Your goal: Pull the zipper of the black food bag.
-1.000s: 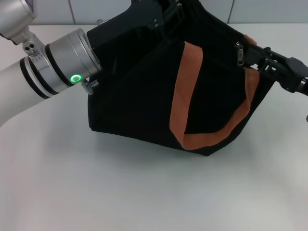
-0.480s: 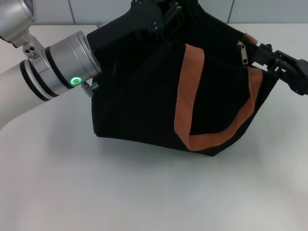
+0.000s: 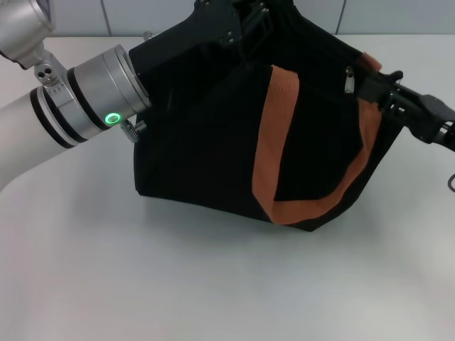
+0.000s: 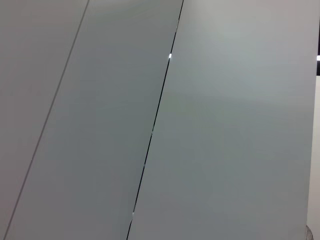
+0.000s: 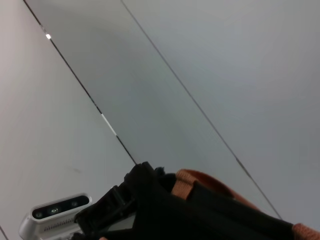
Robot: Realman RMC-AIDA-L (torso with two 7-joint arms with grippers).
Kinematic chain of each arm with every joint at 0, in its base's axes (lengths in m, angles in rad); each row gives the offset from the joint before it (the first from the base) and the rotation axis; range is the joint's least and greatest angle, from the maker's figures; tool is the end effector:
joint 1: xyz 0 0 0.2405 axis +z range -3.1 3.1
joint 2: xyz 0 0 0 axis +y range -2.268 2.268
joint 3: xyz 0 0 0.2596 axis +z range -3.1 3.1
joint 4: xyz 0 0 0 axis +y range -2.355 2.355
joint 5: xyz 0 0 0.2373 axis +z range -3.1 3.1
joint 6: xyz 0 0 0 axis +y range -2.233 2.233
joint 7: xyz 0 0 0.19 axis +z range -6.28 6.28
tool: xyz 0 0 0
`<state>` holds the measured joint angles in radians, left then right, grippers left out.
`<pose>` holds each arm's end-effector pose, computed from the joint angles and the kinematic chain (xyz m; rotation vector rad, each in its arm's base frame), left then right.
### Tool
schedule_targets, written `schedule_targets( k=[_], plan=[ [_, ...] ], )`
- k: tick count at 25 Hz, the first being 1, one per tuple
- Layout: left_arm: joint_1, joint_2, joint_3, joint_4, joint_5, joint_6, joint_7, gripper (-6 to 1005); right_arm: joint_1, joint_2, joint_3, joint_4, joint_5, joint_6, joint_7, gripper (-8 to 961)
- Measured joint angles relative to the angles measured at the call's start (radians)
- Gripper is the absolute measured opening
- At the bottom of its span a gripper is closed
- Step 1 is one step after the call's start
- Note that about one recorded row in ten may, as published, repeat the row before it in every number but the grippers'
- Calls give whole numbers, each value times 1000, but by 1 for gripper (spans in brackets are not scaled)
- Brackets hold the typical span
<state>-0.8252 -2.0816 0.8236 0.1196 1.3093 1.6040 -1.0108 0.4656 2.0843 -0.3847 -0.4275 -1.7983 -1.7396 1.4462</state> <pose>-0.1257 0.4024 -0.0678 -2.4484 -0.3975 -1.5141 0.2663 0.3427 -0.0094 -2.3098 0.9657 1.3793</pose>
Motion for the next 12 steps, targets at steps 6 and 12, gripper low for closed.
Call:
schedule_targets(
  k=[6, 12],
  plan=[
    [0, 0, 0, 0, 0, -1, 0, 131, 7, -1, -8, 1, 1, 15, 13, 355],
    [0, 0, 0, -1, 0, -1, 0, 133, -20, 0, 5, 1, 58, -59, -27, 354]
  ],
)
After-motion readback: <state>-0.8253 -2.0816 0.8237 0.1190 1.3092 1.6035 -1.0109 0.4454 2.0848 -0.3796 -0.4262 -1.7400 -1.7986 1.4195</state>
